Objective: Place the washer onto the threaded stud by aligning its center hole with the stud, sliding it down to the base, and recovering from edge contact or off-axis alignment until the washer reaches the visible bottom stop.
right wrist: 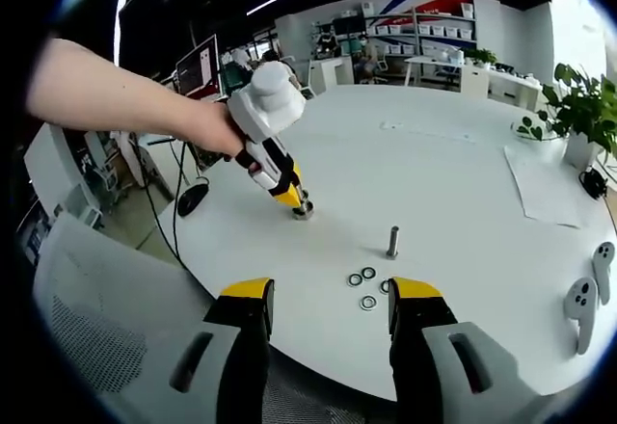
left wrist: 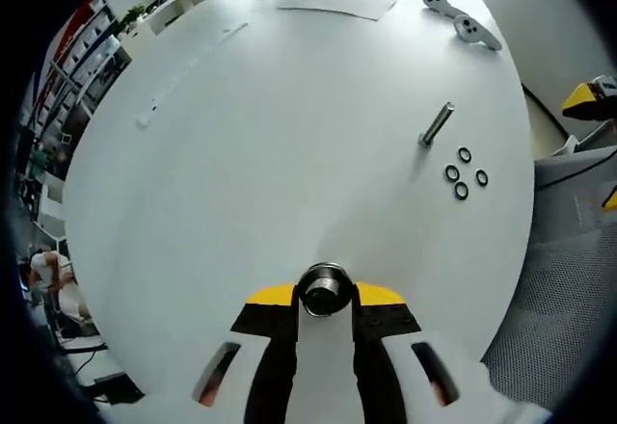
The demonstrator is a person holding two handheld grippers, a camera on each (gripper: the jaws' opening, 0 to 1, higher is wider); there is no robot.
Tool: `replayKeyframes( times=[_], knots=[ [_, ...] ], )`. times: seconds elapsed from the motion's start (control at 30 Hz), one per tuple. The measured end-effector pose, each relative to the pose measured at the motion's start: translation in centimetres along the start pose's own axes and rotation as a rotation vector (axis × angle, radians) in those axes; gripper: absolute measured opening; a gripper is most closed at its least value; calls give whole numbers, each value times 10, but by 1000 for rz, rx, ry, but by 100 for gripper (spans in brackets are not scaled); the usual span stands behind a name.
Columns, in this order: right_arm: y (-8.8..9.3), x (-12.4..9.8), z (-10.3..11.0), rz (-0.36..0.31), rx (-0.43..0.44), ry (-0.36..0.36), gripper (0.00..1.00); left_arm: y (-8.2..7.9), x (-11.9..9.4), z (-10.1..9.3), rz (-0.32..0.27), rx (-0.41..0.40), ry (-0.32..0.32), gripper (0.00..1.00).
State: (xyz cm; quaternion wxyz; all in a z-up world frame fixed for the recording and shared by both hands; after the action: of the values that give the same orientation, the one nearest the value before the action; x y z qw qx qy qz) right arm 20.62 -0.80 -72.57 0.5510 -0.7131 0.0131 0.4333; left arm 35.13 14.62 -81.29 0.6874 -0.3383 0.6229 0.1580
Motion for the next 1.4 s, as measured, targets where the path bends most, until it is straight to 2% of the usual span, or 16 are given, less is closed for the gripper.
replayKeyframes(
  times=[0.47,0.53,0.73,0.83,0.9,0.93,1.13,1.4],
  knots=[
    [2,1,-1,9,-2,5,50,4,15,0,28,7,-11,19],
    [2,1,-1,9,1,5,50,5,17,0,24,-16,-6,19],
    [3,1,-1,12,-1,3,50,6,16,1,16,-22,4,20],
    [3,1,-1,10,-2,2,50,8,17,3,20,-65,3,22],
    [3,2,-1,13,0,1,50,8,16,2,-13,-53,-8,33],
    [3,2,-1,14,2,0,50,9,14,2,-17,-53,-11,34],
    [4,2,2,14,12,-12,50,18,2,3,-44,-86,-20,31],
    [4,4,9,20,-13,-37,50,30,-24,5,-159,-279,-24,32]
  ],
)
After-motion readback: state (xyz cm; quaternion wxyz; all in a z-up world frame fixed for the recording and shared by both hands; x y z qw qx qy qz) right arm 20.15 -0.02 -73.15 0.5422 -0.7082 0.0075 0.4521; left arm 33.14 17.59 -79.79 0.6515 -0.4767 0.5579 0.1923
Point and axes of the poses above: the point that each gripper's makers call its tool centre point, and the gripper's own axes: x roughly forward along the fingers, z roughly to its left, y roughly out of its underside, the point moved 2 cm from there along -x, roughly backward along the fingers, and after that the axes turned 13 degrees about -x, right-handed, at the moved point
